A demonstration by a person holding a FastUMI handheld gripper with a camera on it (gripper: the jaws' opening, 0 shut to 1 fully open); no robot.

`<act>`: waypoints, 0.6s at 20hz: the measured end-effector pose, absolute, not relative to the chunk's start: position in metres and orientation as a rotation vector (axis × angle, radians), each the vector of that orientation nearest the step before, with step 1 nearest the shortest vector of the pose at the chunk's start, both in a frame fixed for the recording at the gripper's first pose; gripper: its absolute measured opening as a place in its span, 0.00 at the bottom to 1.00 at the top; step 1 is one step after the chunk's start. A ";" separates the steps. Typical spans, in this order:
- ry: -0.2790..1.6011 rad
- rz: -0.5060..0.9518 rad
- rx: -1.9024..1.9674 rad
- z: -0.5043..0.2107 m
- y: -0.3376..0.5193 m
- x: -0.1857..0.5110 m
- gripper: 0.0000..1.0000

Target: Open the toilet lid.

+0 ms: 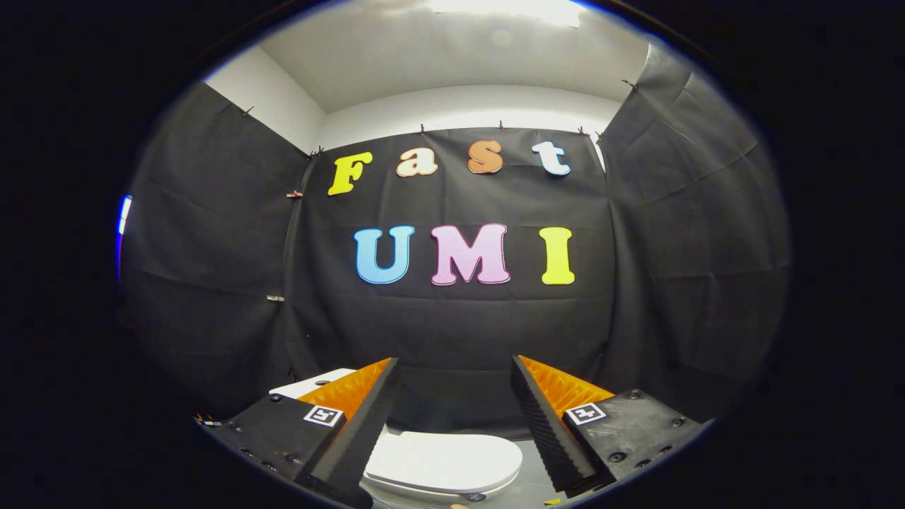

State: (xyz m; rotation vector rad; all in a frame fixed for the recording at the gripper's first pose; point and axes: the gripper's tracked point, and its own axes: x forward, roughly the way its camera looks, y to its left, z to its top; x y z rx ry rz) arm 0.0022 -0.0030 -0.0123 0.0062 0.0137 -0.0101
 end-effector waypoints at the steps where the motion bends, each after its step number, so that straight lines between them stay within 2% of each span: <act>1: 0.016 -0.013 0.008 -0.014 -0.005 0.003 0.98; 12: 0.121 -0.118 0.144 -0.078 -0.056 0.022 0.99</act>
